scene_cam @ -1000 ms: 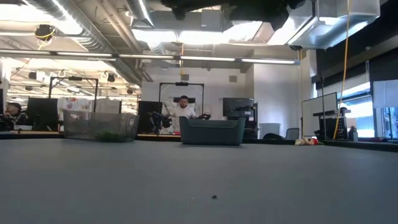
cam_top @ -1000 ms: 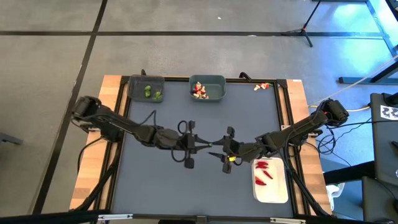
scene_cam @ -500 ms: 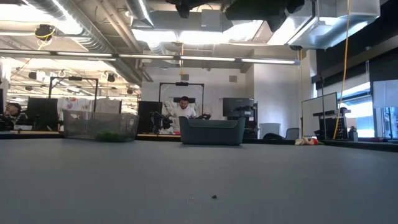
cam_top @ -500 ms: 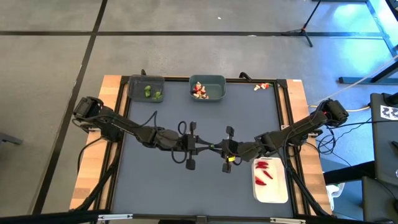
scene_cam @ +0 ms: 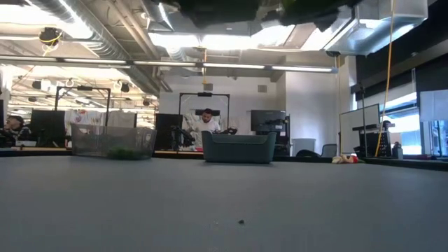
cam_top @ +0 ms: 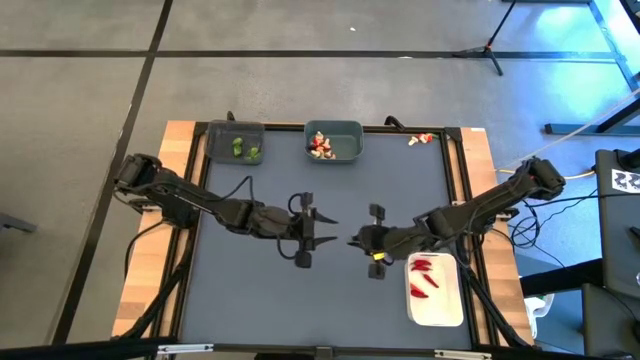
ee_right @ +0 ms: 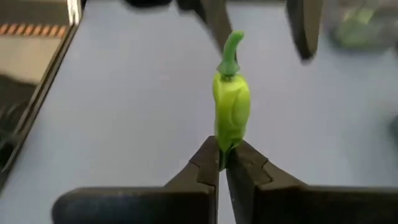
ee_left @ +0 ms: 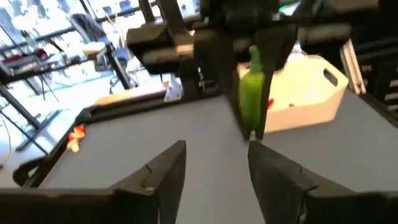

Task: Sort produce into baskets
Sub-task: Put the green chili pepper into the white bin

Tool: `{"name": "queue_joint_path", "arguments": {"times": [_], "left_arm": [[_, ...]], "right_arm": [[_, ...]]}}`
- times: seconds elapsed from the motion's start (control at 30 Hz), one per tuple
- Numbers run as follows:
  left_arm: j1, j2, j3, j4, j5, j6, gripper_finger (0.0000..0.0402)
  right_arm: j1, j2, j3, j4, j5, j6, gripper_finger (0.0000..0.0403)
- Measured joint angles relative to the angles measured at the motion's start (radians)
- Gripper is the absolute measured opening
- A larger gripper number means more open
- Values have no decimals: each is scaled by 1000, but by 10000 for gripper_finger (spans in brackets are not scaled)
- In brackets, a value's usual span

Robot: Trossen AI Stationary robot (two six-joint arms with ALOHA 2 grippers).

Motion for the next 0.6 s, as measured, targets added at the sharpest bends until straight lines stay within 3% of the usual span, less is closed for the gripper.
{"name": "queue_joint_path", "arguments": {"times": [0.17,0.33,0.6], "left_arm": [[3,-6,0,-114,-3,-44,175],[3,-6,0,-157,-3,-62,167],[4,-6,0,-157,-2,-63,155]], "right_arm": [[6,-4,95,-305,-130,136,15],[66,-5,127,-544,-191,320,18],[257,-9,127,-721,-209,656,18]]}}
